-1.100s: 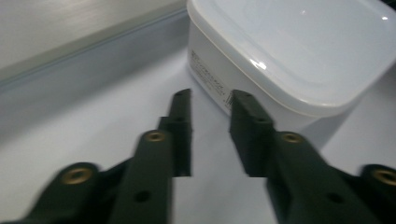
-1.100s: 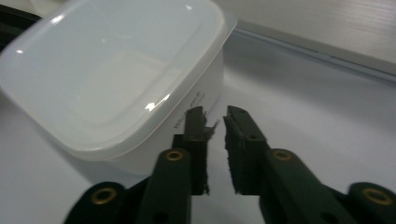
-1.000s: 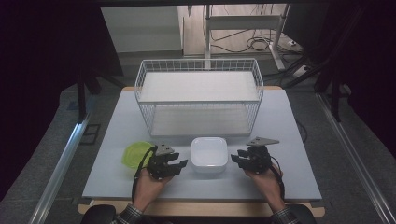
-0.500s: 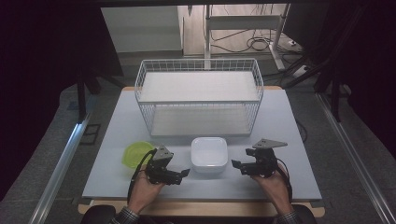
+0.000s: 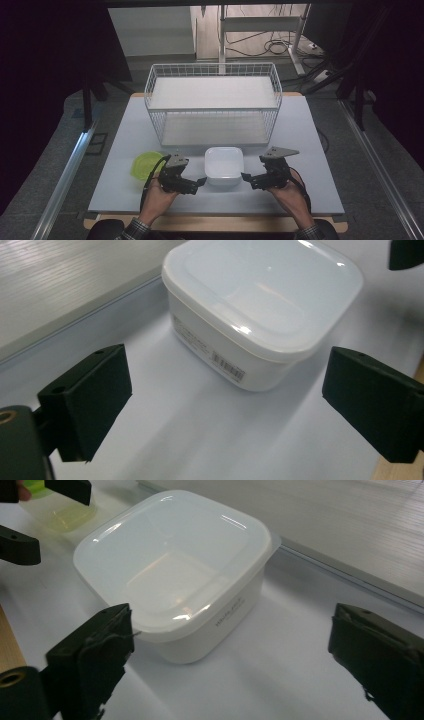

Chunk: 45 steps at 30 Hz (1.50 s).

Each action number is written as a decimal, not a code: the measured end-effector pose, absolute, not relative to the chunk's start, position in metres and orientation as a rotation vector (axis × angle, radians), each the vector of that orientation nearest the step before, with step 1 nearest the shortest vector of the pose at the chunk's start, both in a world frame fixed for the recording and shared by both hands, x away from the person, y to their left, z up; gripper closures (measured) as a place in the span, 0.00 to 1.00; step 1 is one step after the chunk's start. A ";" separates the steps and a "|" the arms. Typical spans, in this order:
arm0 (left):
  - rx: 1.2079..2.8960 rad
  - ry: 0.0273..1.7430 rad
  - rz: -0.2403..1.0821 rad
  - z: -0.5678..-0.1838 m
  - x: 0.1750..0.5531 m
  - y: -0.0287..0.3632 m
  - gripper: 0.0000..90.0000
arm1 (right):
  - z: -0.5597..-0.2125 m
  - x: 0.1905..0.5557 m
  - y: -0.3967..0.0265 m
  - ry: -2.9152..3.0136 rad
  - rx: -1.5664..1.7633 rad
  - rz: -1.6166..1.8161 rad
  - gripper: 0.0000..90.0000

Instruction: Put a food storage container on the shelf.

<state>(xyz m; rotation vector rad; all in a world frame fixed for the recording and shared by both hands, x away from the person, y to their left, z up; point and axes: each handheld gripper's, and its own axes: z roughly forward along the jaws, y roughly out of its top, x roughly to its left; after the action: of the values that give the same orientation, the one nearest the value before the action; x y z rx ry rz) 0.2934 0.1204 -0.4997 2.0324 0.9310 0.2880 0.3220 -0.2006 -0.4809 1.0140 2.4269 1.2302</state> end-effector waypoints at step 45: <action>2.008 0.988 0.130 -0.488 0.296 0.104 0.66 | -0.472 0.322 -0.188 2.534 1.246 1.247 0.73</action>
<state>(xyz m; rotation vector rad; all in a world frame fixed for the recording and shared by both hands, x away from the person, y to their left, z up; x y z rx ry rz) 0.2958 0.1039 -0.4884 2.0083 0.9878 0.1299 0.3218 -0.1877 -0.4717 1.2461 2.5342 1.2472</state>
